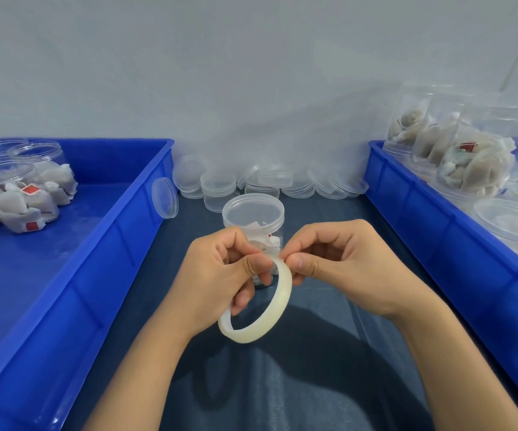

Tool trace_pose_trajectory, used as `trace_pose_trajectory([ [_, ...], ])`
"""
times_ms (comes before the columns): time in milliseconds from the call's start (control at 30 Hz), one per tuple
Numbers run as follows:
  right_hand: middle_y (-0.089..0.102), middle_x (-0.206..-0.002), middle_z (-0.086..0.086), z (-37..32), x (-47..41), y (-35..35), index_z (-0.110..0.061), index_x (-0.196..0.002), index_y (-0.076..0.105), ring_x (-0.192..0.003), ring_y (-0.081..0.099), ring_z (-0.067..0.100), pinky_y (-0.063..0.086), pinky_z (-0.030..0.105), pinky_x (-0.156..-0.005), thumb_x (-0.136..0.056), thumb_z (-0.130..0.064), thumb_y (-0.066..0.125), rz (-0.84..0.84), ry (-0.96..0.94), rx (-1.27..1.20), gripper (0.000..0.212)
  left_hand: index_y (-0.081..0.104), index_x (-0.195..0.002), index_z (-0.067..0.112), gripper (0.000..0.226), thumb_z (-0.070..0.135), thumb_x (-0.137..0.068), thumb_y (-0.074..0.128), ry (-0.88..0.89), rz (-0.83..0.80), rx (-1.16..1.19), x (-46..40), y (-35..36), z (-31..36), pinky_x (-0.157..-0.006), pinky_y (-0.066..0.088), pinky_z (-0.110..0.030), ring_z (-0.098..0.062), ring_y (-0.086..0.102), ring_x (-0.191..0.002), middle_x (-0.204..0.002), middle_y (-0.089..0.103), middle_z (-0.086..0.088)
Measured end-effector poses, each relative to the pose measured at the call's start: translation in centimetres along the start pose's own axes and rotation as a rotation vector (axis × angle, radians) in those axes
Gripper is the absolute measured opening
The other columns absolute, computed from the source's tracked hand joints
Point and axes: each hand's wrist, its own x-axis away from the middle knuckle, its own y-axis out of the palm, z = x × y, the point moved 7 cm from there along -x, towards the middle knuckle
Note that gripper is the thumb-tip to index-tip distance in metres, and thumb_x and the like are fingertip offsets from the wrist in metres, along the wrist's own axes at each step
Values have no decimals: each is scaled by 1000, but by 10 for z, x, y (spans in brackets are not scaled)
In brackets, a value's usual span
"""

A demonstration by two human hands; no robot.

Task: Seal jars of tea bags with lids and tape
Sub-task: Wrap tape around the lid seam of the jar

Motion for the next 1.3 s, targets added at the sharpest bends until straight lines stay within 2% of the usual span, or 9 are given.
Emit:
trace_pose_trajectory([
  [200,75,-83,16,0,1,2,0,-93,76,-71,68,19,56,26,-74,-94,1,73,-35,34,64,3,57,-84,-1,22,10,-92,74,-65,-49,-27,-1,-1,-5,-36,34,-21,-14,42,-32,-52,65,-3],
  [367,74,-80,4,2,1,9,-6,-86,74,-71,64,12,53,25,-71,-92,3,71,-41,78,128,12,57,-86,0,30,23,-84,76,-111,-126,-22,2,1,-9,-36,35,-21,-11,42,-31,-51,64,-1],
  [467,68,-75,5,3,1,13,-11,-82,71,-67,56,12,49,24,-65,-91,0,68,-69,107,179,15,61,-82,4,29,27,-81,78,-142,-182,-3,2,2,-12,-37,35,-21,-12,42,-33,-54,65,0],
  [600,58,-67,-4,1,1,19,-17,-79,67,-62,47,12,43,23,-59,-85,-11,65,-89,123,248,9,69,-71,19,20,34,-77,80,-188,-222,21,3,0,-17,-41,36,-22,-19,45,-44,-68,70,-13],
  [800,54,-69,0,-2,1,22,-8,-82,61,-64,43,11,39,25,-60,-87,-13,60,-79,104,245,7,65,-76,7,28,31,-81,80,-280,-201,67,3,-3,-26,-37,34,-17,-14,41,-36,-80,58,-27],
  [867,56,-71,6,-5,1,16,-4,-83,61,-65,44,11,39,23,-60,-88,-12,58,-34,91,188,10,63,-79,4,33,32,-81,80,-289,-193,65,3,-4,-27,-37,34,-18,-15,40,-36,-81,58,-27],
  [1000,69,-78,-2,-6,2,6,-4,-95,72,-65,55,11,50,31,-64,-99,1,65,33,53,73,10,61,-80,2,32,28,-83,79,-289,-180,94,3,-5,-27,-37,33,-18,-14,39,-36,-81,57,-26],
  [1100,75,-84,4,-3,2,11,-4,-108,78,-72,64,11,58,31,-73,-98,-1,67,-34,70,58,15,63,-76,5,28,27,-83,79,-285,-178,109,2,-4,-27,-36,33,-18,-13,39,-36,-77,57,-24],
  [1300,78,-93,13,1,0,9,-7,-107,83,-84,72,23,60,31,-81,-94,-7,73,-32,72,40,16,65,-70,12,24,25,-85,78,-262,-183,136,2,-5,-24,-37,36,-19,-15,43,-38,-71,67,-16],
])
